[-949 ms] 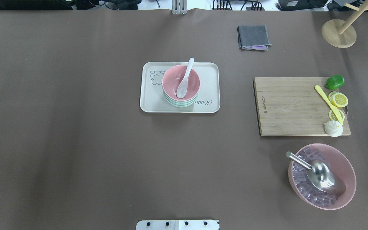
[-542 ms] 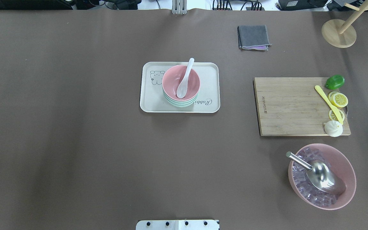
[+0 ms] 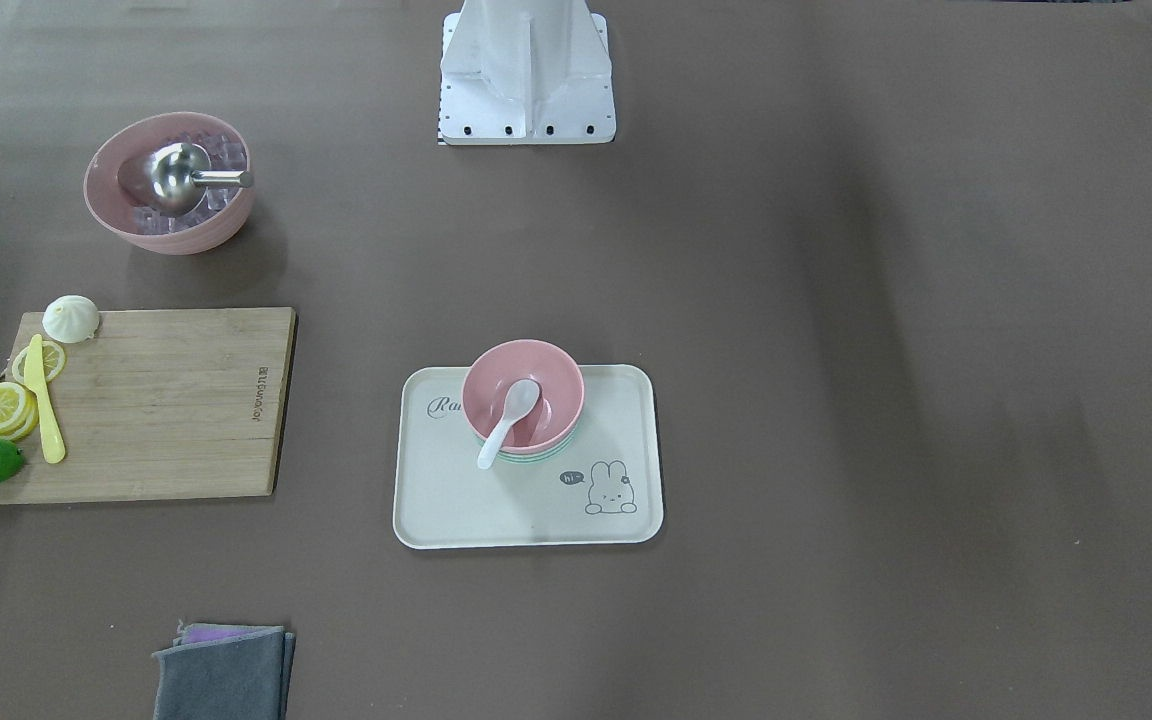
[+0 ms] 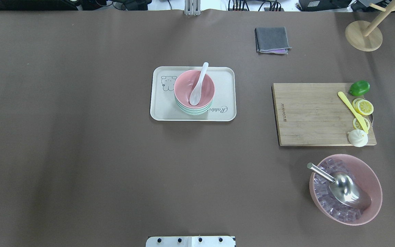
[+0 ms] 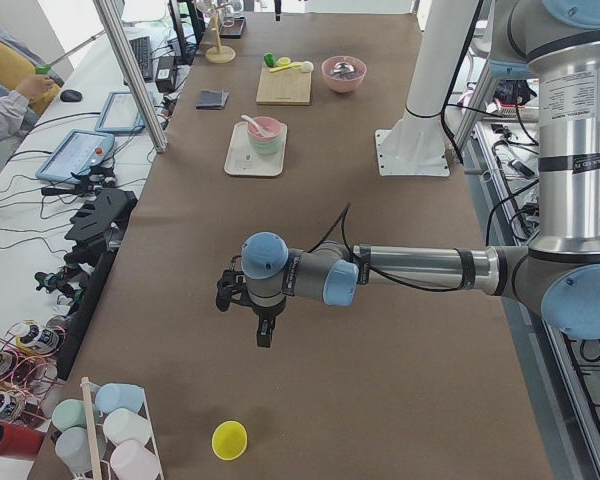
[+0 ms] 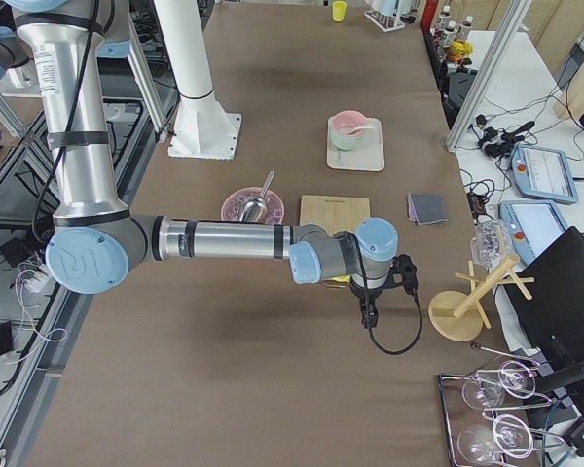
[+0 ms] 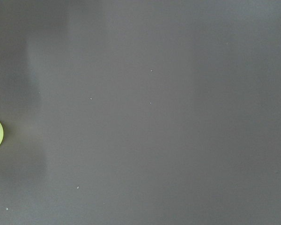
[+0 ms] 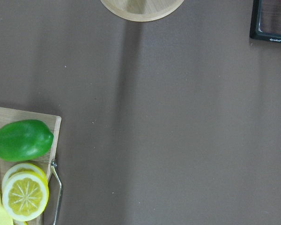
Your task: Stack pink bowl on green and place spoon
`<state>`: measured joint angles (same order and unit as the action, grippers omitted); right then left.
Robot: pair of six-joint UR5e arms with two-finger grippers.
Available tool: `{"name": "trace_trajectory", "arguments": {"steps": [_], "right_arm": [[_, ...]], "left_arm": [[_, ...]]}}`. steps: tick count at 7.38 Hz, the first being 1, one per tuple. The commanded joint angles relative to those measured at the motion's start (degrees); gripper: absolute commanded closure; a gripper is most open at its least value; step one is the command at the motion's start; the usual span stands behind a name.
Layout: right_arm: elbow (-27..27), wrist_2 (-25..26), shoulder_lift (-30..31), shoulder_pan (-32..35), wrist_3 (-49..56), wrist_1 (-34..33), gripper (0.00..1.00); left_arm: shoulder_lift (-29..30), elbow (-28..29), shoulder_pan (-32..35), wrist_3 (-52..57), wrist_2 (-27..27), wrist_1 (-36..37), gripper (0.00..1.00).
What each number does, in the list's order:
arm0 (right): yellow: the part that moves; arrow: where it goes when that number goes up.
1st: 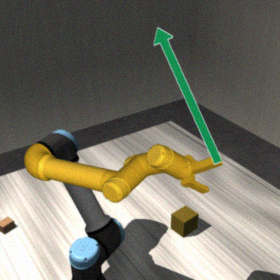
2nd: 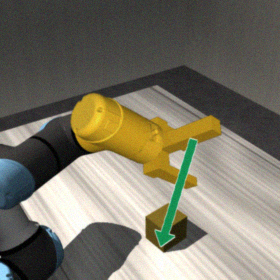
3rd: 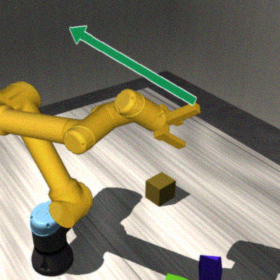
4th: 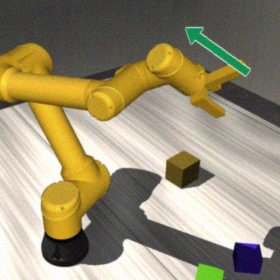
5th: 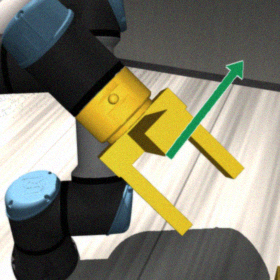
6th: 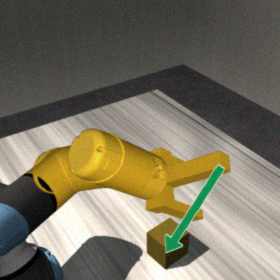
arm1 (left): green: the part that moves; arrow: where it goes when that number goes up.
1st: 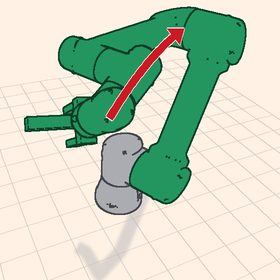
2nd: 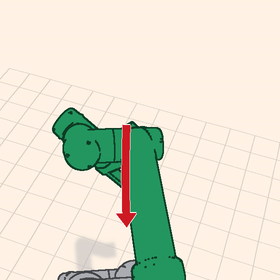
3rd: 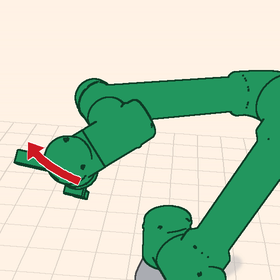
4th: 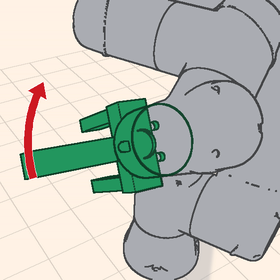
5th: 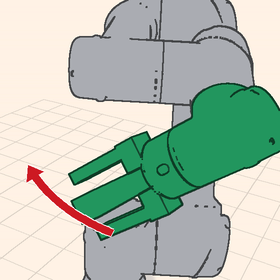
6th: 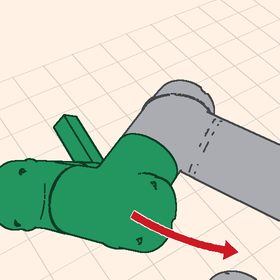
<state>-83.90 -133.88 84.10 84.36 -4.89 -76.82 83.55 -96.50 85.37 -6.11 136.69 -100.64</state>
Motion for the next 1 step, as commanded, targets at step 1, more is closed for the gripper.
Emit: {"name": "trace_trajectory", "arguments": {"steps": [1], "right_arm": [[-2.22,0.02,0.79,0.01,-0.03,0.0,0.0]], "left_arm": [[0.12,0.0,1.36,-0.13,-0.2,-0.08,0.02]]}}
